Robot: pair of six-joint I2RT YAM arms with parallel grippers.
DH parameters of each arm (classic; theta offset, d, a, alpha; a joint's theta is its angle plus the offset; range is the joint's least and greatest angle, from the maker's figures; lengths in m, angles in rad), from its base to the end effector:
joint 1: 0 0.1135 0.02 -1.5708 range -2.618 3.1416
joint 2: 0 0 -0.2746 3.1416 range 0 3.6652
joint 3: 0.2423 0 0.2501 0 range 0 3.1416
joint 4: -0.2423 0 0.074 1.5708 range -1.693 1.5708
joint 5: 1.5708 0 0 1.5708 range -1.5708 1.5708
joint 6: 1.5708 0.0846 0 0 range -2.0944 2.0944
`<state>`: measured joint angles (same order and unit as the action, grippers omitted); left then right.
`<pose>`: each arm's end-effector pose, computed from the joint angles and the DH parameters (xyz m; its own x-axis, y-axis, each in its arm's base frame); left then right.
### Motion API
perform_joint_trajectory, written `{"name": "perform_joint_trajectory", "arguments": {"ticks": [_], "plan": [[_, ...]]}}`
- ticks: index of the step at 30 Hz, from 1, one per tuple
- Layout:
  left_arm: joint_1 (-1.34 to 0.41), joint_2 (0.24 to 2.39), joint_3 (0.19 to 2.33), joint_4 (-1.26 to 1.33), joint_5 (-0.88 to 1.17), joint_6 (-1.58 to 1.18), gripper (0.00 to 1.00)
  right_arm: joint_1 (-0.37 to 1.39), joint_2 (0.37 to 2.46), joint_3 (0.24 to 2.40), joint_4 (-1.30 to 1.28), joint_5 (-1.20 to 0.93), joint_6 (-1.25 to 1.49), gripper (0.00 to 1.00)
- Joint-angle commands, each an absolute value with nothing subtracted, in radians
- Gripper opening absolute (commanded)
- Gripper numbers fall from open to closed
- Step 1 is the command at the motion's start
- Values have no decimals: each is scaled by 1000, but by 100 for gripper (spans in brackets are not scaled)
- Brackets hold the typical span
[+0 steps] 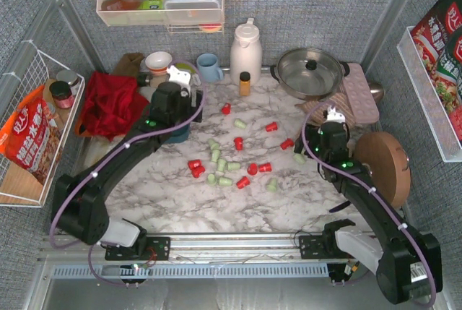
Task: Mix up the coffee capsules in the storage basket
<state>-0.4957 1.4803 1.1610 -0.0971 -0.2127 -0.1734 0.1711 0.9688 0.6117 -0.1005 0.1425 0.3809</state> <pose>0.3497 -0.1688 0.3044 -0.4014 0.0253 -0.9156 0.2293 0.9706 -0.0737 0.2528 0.0315 0.2415 -0.4201 0.3009 -0.8561 0.1219 0.9536 0.2753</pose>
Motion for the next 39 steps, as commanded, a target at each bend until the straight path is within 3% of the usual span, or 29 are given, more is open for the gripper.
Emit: {"name": "perform_joint_trajectory", "arguments": {"ticks": [1, 8, 19, 24, 32, 39], "plan": [[-496, 1353, 1015, 72, -91, -40, 99, 172, 1014, 594, -87, 187, 366, 78], [-495, 1158, 725, 432, -122, -28, 99, 172, 1130, 597, -91, 192, 343, 71], [-494, 1068, 764, 354, -107, -183, 99, 173, 1253, 695, -209, 140, 318, 71], [-493, 1038, 760, 357, -99, -210, 99, 186, 1304, 728, -295, 328, 604, 80], [-491, 1000, 752, 360, -96, -221, 99, 299, 1273, 682, -250, 561, 868, 81], [-491, 980, 749, 364, -81, -233, 99, 303, 1331, 689, -231, 571, 948, 81]]}}
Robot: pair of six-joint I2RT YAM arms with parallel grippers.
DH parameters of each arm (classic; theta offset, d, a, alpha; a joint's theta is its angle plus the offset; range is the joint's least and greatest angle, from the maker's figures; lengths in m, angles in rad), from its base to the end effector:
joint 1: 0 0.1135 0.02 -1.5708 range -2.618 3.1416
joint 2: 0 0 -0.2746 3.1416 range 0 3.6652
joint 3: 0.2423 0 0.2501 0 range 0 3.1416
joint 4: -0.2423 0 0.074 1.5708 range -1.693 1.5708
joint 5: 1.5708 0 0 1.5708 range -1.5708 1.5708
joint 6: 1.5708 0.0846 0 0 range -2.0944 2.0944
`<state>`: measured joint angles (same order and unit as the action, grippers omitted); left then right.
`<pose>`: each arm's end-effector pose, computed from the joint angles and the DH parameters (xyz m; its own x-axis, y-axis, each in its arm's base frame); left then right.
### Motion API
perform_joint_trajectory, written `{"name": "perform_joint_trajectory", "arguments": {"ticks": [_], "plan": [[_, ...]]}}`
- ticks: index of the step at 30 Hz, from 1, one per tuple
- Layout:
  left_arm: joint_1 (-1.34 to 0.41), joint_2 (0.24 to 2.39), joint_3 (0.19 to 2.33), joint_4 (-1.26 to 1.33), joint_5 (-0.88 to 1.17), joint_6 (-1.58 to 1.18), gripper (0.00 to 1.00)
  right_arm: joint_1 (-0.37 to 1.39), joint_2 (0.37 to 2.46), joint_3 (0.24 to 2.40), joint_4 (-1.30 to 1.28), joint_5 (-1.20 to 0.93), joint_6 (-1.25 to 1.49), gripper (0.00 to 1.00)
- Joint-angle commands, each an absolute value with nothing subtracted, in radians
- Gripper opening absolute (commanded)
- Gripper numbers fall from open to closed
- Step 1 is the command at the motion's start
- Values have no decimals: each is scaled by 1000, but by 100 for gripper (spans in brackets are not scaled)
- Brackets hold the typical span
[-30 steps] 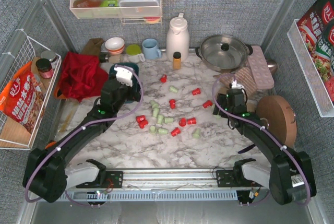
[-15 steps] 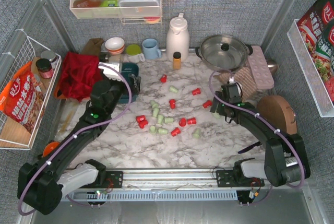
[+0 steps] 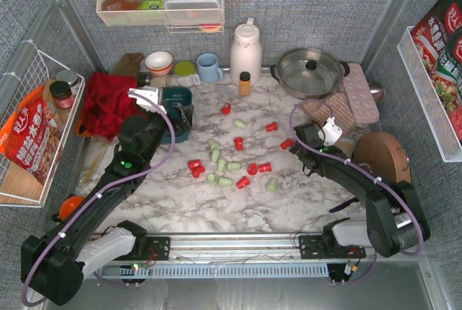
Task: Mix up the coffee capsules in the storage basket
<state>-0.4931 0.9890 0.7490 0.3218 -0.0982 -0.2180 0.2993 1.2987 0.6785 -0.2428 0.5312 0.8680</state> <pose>0.2478 -0.1238 0.3564 -0.0130 -0.2374 -0.9713 0.3915 0.8927 -0.2234 0.2746 0.0399 0.1741 -0.4231 0.5579 -0.7139 0.5931 0.7662 0.2473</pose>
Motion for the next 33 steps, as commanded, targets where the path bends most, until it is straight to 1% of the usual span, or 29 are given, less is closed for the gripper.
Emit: {"name": "perform_joint_trajectory", "arguments": {"ticks": [1, 9, 15, 19, 30, 33], "plan": [[-491, 978, 747, 364, -80, -233, 99, 304, 1349, 696, -227, 561, 948, 81], [-490, 970, 742, 367, -81, -236, 99, 316, 1452, 706, -183, 527, 985, 77], [-490, 970, 741, 368, -78, -239, 99, 327, 1474, 700, -179, 527, 997, 75], [-489, 971, 741, 369, -78, -239, 99, 327, 1484, 694, -172, 525, 997, 72], [-489, 980, 739, 371, -77, -244, 99, 328, 1461, 675, -158, 536, 958, 54], [-489, 981, 739, 371, -77, -243, 99, 328, 1433, 676, -164, 530, 916, 45]]}}
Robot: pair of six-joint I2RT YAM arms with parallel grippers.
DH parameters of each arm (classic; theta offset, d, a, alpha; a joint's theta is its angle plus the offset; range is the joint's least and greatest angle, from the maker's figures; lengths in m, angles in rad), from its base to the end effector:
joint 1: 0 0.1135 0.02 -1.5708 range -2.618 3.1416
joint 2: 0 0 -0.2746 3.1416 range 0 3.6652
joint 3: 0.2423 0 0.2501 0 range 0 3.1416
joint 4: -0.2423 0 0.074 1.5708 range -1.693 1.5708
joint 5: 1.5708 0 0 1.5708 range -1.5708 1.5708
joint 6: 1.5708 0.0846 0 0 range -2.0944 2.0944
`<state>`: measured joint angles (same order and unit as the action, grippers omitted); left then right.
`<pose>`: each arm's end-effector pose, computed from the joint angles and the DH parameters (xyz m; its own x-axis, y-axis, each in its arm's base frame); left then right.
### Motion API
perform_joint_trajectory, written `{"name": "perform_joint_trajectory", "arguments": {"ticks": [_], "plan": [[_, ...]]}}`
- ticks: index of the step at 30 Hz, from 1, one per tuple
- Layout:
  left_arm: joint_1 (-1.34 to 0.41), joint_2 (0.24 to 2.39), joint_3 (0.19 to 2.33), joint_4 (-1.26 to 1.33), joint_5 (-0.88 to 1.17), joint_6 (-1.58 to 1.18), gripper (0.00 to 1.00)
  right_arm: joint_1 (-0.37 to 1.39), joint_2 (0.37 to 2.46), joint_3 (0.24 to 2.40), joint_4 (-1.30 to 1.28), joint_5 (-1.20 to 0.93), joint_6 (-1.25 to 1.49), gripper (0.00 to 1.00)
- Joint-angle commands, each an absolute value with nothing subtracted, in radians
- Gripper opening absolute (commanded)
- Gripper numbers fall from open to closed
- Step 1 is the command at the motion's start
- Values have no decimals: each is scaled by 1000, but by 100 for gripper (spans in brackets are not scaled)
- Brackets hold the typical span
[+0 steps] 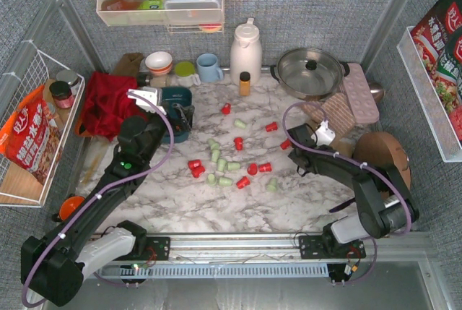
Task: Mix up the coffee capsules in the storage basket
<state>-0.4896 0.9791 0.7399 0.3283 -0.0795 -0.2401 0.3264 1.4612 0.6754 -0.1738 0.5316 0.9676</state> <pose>0.2455 -0.1232 0.3563 -0.0186 -0.2587 -0.9658 0.4062 0.8807 -0.2437 0.2869 0.0518 0.1368 -0.4407 0.6003 -0.6674 0.6384 0.7323 0.2371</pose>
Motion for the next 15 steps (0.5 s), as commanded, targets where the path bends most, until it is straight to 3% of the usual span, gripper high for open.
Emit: {"name": "perform_joint_trajectory", "arguments": {"ticks": [1, 7, 15], "plan": [[-488, 980, 739, 370, -76, -243, 99, 327, 1420, 676, -164, 528, 895, 42], [-488, 985, 739, 370, -74, -243, 99, 330, 1306, 680, -117, 431, 660, 37], [-488, 1025, 764, 353, -17, -275, 99, 401, 1107, 630, 176, -106, 170, 37]]}}
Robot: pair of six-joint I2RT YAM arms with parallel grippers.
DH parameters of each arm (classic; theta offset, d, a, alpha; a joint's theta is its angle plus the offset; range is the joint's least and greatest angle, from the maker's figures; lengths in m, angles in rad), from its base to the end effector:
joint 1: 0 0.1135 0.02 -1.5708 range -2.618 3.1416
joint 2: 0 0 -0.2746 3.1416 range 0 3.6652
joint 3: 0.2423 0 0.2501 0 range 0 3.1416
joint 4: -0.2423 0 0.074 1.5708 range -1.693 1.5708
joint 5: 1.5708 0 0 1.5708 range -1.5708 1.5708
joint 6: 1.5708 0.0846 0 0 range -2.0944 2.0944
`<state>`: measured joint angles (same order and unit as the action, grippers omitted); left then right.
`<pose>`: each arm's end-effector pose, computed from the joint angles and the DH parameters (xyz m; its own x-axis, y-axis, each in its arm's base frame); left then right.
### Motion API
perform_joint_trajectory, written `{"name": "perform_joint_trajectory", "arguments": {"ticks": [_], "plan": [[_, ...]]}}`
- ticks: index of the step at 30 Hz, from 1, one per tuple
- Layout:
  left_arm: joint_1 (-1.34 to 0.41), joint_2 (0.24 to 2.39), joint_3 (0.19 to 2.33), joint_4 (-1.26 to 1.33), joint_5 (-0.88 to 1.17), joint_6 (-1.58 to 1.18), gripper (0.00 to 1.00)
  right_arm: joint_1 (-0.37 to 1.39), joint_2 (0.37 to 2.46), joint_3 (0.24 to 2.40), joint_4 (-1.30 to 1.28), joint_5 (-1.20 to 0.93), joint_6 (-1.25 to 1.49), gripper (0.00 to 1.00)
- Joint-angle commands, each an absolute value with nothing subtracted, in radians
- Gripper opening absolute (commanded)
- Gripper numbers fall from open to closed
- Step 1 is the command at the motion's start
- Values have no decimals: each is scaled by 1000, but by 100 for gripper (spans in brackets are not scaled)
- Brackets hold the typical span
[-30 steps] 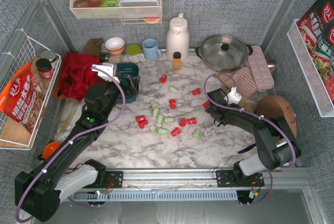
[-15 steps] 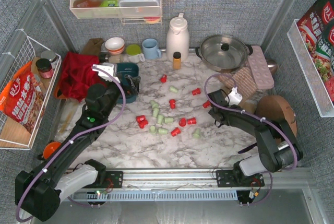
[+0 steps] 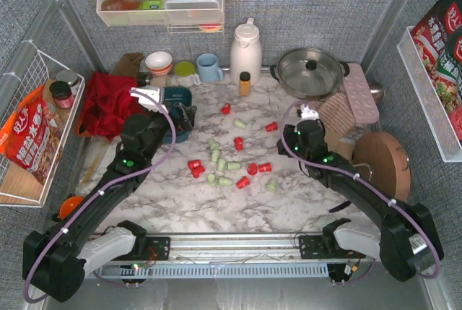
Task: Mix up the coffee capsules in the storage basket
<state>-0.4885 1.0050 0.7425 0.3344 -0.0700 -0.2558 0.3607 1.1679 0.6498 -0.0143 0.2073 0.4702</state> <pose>0.2508 -0.1266 0.3516 -0.0415 -0.2638 -0.9637 0.4094 0.8754 -0.2572 0.2757 0.0854 0.2184 -0.5047 0.2835 -0.8154 0.0552 0.9532 0.2972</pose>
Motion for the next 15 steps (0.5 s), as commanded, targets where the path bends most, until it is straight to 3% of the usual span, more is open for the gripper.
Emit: {"name": "perform_joint_trajectory", "arguments": {"ticks": [1, 9, 15], "plan": [[-487, 1033, 773, 346, 15, -274, 99, 422, 1091, 621, 205, -143, 105, 37], [-486, 1142, 838, 317, 398, -239, 99, 544, 1035, 445, 558, -415, -532, 36], [-492, 1266, 905, 285, 608, -271, 84, 587, 1080, 434, 665, -399, -692, 30]]}}
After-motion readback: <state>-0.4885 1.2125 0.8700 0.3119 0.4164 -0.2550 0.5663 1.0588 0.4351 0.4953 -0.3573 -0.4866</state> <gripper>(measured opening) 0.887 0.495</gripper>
